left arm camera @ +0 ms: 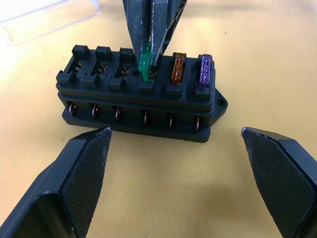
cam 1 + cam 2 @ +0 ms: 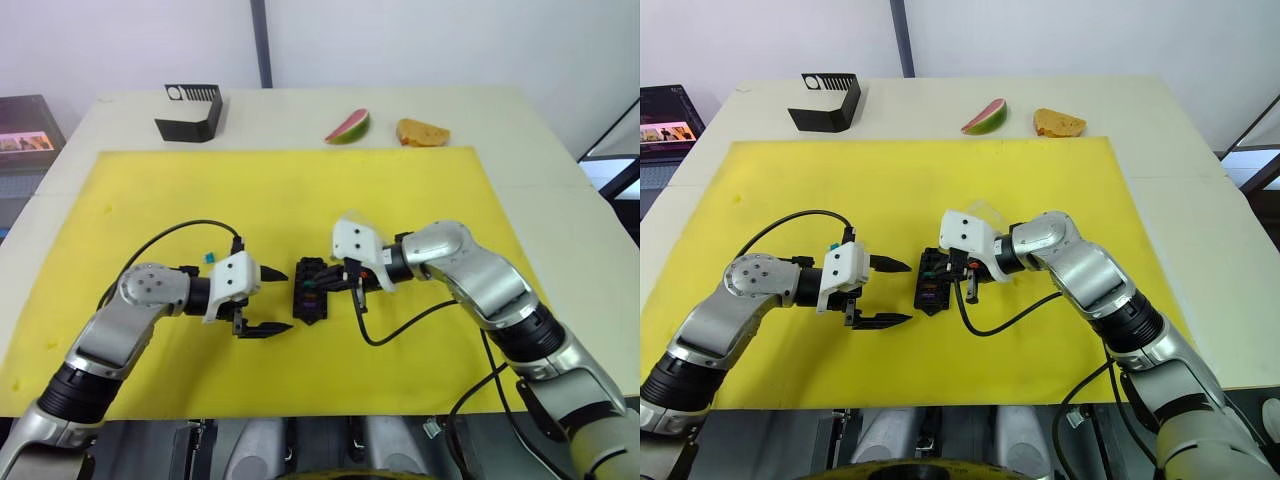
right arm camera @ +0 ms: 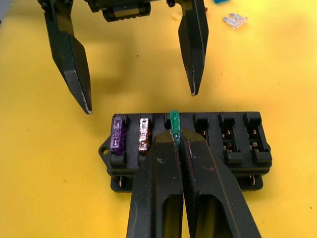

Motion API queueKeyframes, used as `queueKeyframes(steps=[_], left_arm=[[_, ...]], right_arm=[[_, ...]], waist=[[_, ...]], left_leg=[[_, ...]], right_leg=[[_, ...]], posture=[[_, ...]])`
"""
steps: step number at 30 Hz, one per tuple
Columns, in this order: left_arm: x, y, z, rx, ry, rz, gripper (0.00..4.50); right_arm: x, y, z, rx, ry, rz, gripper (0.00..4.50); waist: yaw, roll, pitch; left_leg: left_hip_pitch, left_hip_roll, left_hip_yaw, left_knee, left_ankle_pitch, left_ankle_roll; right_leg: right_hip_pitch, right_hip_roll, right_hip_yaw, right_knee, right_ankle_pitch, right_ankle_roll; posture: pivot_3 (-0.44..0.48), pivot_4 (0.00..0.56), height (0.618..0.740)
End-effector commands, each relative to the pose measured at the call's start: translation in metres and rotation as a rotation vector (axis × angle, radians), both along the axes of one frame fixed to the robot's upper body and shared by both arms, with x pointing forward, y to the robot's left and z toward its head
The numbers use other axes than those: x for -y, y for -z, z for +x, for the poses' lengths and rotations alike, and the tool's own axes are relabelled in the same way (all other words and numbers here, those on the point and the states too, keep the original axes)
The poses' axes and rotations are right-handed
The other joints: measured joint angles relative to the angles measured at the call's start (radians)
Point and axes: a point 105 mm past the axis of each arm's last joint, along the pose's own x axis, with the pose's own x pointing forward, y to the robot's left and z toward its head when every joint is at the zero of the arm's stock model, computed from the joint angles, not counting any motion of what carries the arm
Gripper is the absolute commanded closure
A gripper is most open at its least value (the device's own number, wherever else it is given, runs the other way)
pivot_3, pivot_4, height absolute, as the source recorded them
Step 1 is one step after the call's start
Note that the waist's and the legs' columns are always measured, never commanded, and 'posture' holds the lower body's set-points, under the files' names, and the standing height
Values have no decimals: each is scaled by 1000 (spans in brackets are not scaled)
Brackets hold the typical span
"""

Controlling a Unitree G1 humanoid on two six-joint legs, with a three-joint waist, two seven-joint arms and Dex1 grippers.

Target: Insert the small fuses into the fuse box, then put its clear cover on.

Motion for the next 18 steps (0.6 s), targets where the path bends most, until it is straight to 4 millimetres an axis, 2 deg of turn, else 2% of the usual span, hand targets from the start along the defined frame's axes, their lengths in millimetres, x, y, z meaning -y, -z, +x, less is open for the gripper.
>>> queueKeyframes(steps=[1, 10, 18], left_arm=[[2, -5, -2, 21, 13, -6, 87], [2, -5, -2, 22, 13, -4, 87], [2, -5, -2, 23, 12, -3, 87]], right_arm=[[-3, -10, 1, 46, -23, 10, 4500], [-2, 7, -5, 11, -42, -35, 4500], [2, 17, 2, 39, -12, -82, 4500]], waist=[[0, 0, 0], [0, 0, 0], [0, 0, 0]], left_leg=[[0, 0, 0, 0, 0, 0], [0, 0, 0, 0, 0, 0], [0, 0, 0, 0, 0, 0]], right_leg=[[0, 0, 0, 0, 0, 0], [0, 0, 0, 0, 0, 0], [0, 0, 0, 0, 0, 0]], posture=[[0, 150, 740], [0, 150, 740], [0, 150, 740]])
